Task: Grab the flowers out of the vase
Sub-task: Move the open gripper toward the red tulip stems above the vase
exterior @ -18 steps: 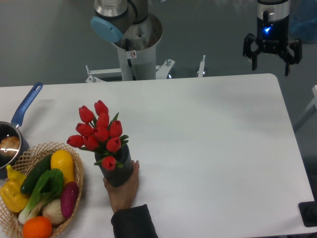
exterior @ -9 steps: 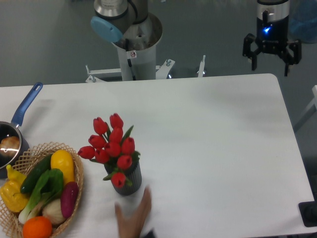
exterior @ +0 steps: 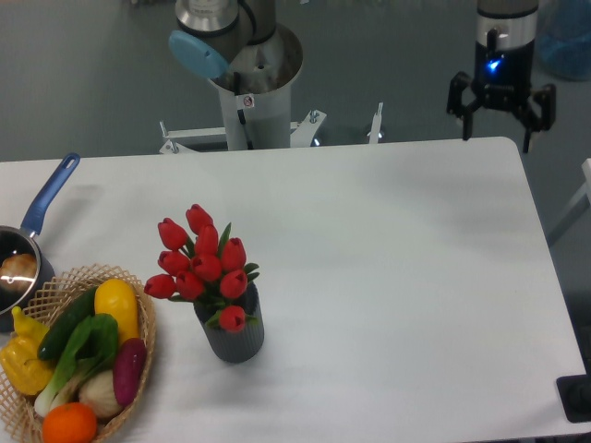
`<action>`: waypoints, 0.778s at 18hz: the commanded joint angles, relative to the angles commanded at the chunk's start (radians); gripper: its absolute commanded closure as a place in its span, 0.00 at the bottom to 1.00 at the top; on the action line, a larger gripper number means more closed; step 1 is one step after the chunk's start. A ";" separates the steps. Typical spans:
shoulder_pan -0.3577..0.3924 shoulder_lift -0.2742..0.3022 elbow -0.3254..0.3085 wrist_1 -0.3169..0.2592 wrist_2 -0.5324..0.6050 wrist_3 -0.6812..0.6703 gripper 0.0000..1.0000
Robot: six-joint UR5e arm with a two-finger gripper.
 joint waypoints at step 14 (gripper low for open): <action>-0.152 -0.040 -0.009 -0.014 -0.228 -0.204 0.00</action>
